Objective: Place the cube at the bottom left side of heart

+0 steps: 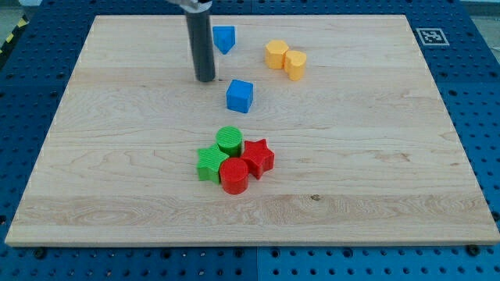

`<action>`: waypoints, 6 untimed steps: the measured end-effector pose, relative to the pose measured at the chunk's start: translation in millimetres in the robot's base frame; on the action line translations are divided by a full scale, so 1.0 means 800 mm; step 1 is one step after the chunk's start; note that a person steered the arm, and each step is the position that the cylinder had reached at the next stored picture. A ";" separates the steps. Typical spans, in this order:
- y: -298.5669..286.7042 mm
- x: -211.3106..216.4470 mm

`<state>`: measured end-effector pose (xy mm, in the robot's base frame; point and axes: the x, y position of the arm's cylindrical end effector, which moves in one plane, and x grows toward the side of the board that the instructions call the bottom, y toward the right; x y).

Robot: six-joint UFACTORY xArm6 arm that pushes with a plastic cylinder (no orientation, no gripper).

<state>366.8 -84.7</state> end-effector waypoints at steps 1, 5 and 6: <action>0.005 0.060; 0.083 0.041; 0.130 0.034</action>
